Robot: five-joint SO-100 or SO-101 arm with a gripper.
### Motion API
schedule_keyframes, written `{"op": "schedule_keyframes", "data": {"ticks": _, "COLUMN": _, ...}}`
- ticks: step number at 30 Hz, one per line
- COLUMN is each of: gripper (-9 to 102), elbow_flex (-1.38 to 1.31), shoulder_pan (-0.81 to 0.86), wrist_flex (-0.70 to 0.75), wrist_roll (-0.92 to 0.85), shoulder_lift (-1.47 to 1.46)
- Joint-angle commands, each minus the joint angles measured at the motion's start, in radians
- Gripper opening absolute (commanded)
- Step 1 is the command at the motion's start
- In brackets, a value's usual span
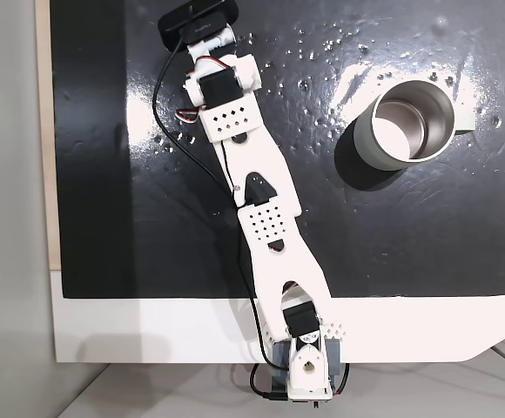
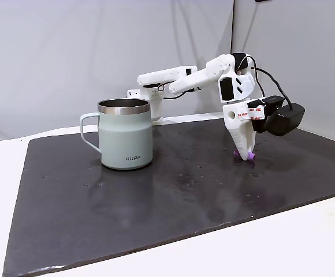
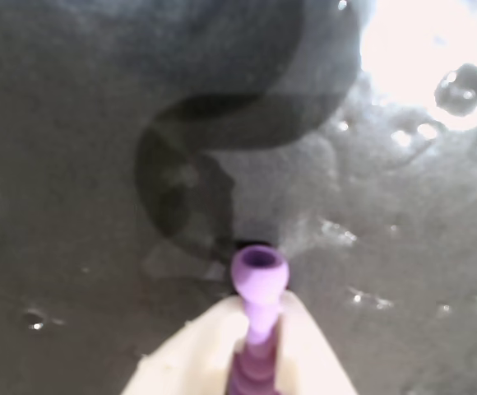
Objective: Grasp a pengrip and put it in the cup.
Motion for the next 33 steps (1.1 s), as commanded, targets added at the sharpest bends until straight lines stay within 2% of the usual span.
{"op": "schedule_keyframes", "data": {"ticks": 1, "gripper": 1, "elbow_flex": -0.034, "shoulder_pan": 0.008, "wrist_flex": 0.023, "wrist_roll": 0.018, "shoulder_lift": 0.008}}
{"op": "schedule_keyframes", "data": {"ticks": 10, "gripper": 0, "elbow_flex": -0.031, "shoulder_pan": 0.044, "wrist_flex": 0.1, "wrist_roll": 0.11, "shoulder_lift": 0.135}}
{"op": "schedule_keyframes", "data": {"ticks": 21, "gripper": 0, "elbow_flex": 0.492, "shoulder_pan": 0.169, "wrist_flex": 0.1, "wrist_roll": 0.13, "shoulder_lift": 0.727}}
{"op": "schedule_keyframes", "data": {"ticks": 28, "gripper": 1, "elbow_flex": 0.693, "shoulder_pan": 0.304, "wrist_flex": 0.1, "wrist_roll": 0.107, "shoulder_lift": 1.057}}
{"op": "schedule_keyframes", "data": {"ticks": 33, "gripper": 0, "elbow_flex": 0.726, "shoulder_pan": 0.449, "wrist_flex": 0.098, "wrist_roll": 0.074, "shoulder_lift": 1.195}}
